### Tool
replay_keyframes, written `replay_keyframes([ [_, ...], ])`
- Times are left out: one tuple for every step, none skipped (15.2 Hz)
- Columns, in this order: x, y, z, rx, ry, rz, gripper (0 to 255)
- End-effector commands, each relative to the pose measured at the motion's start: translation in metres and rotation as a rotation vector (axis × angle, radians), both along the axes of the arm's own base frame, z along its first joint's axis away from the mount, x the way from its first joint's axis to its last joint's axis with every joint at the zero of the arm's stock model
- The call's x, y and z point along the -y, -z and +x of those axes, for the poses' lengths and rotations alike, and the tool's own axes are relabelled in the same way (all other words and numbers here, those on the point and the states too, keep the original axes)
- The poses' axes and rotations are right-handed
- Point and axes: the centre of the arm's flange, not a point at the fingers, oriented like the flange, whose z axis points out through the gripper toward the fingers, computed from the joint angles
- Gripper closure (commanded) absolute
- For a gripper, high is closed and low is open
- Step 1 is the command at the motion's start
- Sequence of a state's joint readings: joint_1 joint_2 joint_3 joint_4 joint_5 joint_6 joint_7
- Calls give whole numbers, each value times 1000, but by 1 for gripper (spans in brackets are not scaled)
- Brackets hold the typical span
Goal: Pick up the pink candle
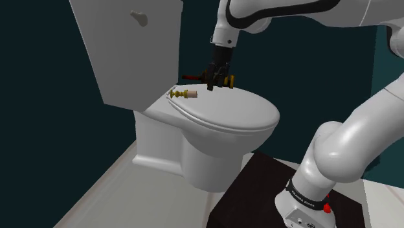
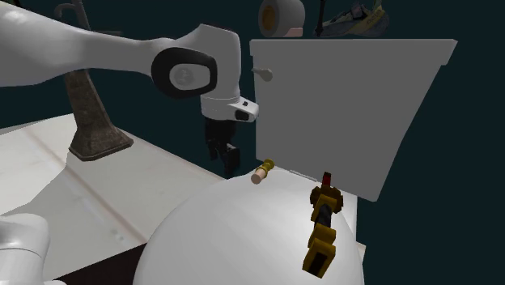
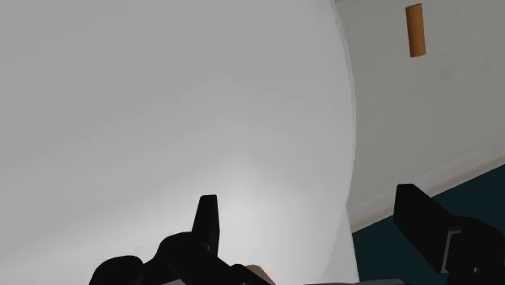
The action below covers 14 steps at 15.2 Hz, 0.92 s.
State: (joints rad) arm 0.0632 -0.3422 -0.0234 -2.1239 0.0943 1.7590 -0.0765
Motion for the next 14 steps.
replay_keyframes([
  [-6,8,24,7,-13,-8,0],
  [-9,10,37,10,-19,-12,0],
  [-12,13,49,13,-26,-16,0],
  [-15,15,61,16,-32,-20,0],
  [-18,17,73,19,-38,-24,0],
  [-21,20,86,22,-44,-28,0],
  [-25,22,98,25,-51,-32,0],
  [-28,24,110,28,-57,-36,0],
  [-32,27,123,31,-63,-40,0],
  [-35,29,135,34,-70,-44,0],
  [-39,31,147,37,-76,-48,0],
  [-43,33,159,41,-82,-52,0],
  [-44,34,162,41,-83,-52,0],
  [-44,39,162,41,-83,-52,0],
])
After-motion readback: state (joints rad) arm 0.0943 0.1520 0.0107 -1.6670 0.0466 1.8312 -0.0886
